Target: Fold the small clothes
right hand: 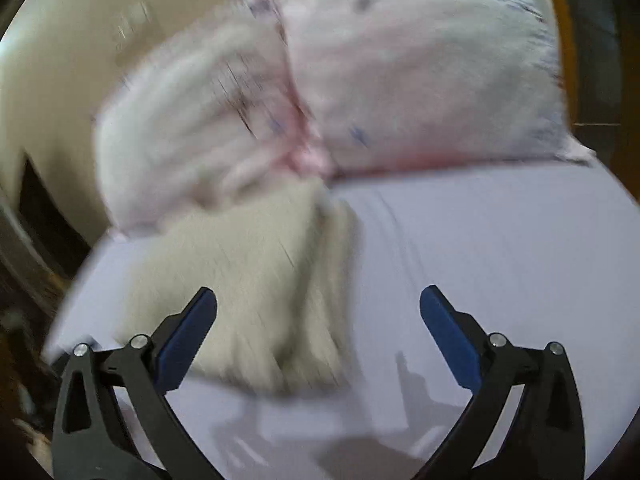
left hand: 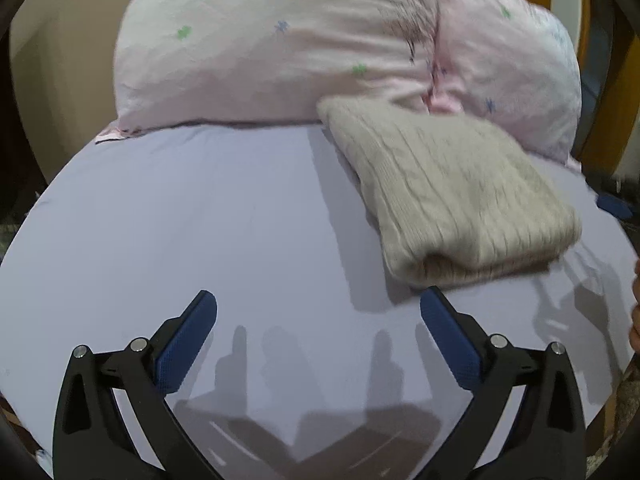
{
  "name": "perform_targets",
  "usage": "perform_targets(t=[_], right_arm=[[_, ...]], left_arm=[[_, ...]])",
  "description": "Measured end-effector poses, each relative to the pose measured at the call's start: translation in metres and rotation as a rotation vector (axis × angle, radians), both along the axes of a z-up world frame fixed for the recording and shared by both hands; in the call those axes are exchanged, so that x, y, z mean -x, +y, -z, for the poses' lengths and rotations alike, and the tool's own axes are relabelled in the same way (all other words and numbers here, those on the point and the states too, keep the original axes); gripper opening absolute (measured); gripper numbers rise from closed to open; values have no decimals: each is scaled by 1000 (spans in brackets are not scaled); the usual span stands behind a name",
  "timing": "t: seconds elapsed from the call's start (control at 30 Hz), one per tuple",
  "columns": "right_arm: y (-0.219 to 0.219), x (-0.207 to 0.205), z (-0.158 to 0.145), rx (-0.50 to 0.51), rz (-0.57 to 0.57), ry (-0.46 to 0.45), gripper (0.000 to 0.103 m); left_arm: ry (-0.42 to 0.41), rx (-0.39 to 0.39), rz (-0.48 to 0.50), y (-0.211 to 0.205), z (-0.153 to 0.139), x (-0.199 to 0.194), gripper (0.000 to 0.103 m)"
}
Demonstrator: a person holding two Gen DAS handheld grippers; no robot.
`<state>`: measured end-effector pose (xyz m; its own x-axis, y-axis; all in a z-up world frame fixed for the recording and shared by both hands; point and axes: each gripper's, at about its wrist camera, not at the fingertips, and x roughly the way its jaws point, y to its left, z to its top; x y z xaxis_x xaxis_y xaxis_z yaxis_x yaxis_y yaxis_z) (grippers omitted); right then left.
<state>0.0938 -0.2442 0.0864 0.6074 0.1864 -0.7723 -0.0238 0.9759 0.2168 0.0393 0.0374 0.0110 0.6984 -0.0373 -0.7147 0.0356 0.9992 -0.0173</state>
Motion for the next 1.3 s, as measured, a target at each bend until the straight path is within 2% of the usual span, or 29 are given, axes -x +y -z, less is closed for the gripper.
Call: perform_targets(t=[0.03,0.13,0.27,0.33,0.53,1.3], right_arm=[[11,6,9,53,-22,46,101],[35,19,23,121,-91,74,101],[70,12,43,184,-148,115,101],[78,9,52,206,-130,137,101],[77,10,54,203,-75,121,101],[81,12,54,203,-71,119,101]], left_arm=[[14,-15,6,-4,3,-1,102],[61,-59,21,-14,10,-9,102],[122,-51,39,-21,18,-21,102],[126,-53,40,-21,18,-22,102],[118,-52,55,-22,17,-23,102],[117,-51,57,-21,17,-24,102]])
